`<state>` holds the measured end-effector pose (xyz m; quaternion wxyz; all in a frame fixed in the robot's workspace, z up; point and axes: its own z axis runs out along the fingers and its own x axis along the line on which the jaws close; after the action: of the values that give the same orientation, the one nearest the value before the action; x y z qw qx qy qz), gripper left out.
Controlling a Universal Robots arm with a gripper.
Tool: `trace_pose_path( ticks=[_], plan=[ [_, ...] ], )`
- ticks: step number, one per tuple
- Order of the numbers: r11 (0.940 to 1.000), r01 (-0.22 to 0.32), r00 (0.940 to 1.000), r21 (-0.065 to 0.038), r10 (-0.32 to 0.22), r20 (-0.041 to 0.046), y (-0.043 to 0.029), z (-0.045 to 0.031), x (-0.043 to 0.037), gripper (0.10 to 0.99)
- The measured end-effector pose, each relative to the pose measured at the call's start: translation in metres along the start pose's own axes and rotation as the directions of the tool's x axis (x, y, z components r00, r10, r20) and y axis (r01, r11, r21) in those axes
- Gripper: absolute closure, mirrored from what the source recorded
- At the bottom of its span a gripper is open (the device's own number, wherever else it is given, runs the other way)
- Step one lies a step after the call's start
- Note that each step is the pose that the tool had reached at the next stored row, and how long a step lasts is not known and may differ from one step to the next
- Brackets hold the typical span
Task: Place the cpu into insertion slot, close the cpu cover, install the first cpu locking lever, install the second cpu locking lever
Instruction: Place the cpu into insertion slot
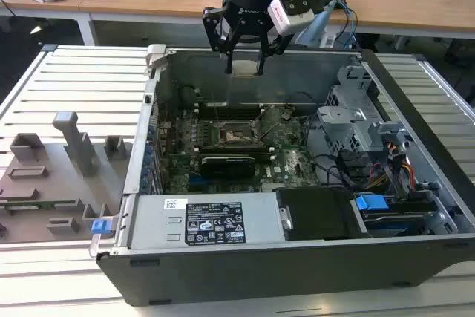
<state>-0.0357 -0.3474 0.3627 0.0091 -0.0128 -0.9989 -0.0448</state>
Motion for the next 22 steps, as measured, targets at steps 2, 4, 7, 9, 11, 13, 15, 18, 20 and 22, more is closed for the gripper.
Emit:
trace_pose_path(
  ticks=[2, 4, 7, 9, 11, 13, 15, 18, 20, 22],
  plan=[
    [1.0, 0.0, 1.0, 0.0, 0.0, -0.0001, -0.0001, 0.0007, 0.0, 0.545],
    [1.0, 0.0, 1.0, 0.0, 0.0, 0.0, -0.0001, 0.0016, 0.0, 0.545],
    [1.0, 0.0, 1.0, 0.0, 0.0, -0.0001, -0.0002, 0.0022, 0.0, 0.545],
    [1.0, 0.0, 1.0, 0.0, 0.0, 0.0, -0.0002, 0.0025, 0.0, 0.545],
    [1.0, 0.0, 1.0, 0.001, 0.0, 0.0, -0.0003, 0.0032, -0.0001, 0.545],
    [1.0, 0.0, 1.0, 0.001, 0.0, 0.0, -0.0004, 0.0043, -0.0001, 0.545],
    [1.0, 0.0, 1.0, 0.001, 0.0, 0.0, -0.0006, 0.007, -0.0001, 0.545],
    [1.0, 0.0, 1.0, 0.005, 0.0, -0.0001, -0.001, 0.0117, -0.0002, 0.545],
    [1.0, 0.0, 1.0, 0.009, 0.0, 0.0, -0.0012, 0.0133, -0.0003, 0.545],
    [0.9999, 0.0, 1.0, 0.01, 0.0, 0.0, -0.0012, 0.0137, -0.0003, 0.545]
  ],
)
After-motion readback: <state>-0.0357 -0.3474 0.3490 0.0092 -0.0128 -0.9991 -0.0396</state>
